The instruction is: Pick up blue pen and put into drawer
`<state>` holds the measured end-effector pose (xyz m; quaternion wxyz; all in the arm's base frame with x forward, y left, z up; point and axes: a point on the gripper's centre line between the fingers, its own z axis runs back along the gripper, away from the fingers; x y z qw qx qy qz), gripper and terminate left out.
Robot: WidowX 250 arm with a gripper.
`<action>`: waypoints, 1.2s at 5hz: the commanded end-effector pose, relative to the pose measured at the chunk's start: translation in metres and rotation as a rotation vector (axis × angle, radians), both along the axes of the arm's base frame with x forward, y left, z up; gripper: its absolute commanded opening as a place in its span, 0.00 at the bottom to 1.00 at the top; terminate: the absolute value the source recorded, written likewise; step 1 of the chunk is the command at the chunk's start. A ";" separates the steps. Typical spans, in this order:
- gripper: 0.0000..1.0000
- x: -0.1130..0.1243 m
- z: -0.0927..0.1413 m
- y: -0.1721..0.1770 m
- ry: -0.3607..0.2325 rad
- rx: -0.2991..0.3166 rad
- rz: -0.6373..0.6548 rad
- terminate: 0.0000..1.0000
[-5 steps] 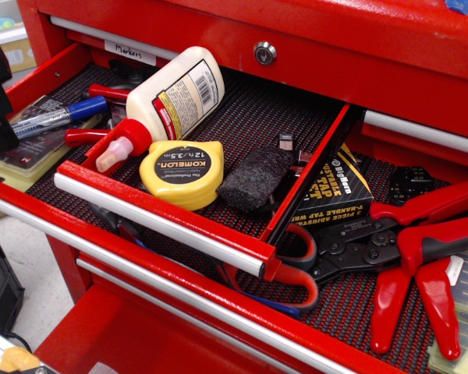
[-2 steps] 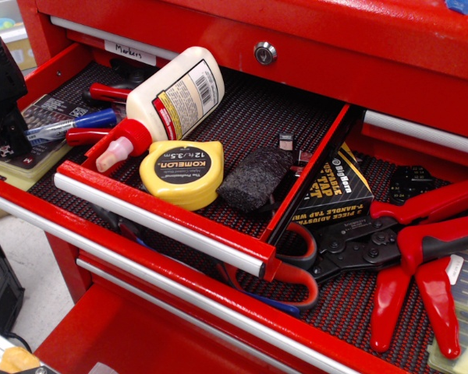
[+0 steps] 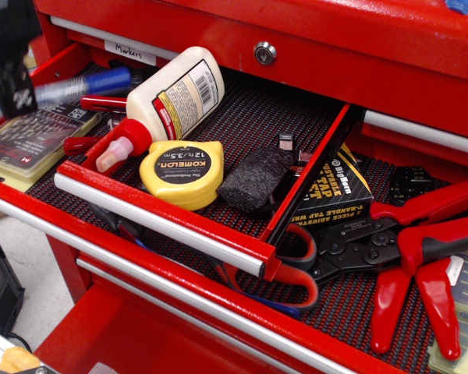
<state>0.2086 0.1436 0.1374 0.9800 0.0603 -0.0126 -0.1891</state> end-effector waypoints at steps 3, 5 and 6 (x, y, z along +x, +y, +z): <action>1.00 0.044 0.053 -0.108 -0.058 0.049 -0.210 0.00; 1.00 0.044 0.053 -0.108 -0.058 0.049 -0.210 0.00; 1.00 0.044 0.053 -0.108 -0.058 0.049 -0.210 1.00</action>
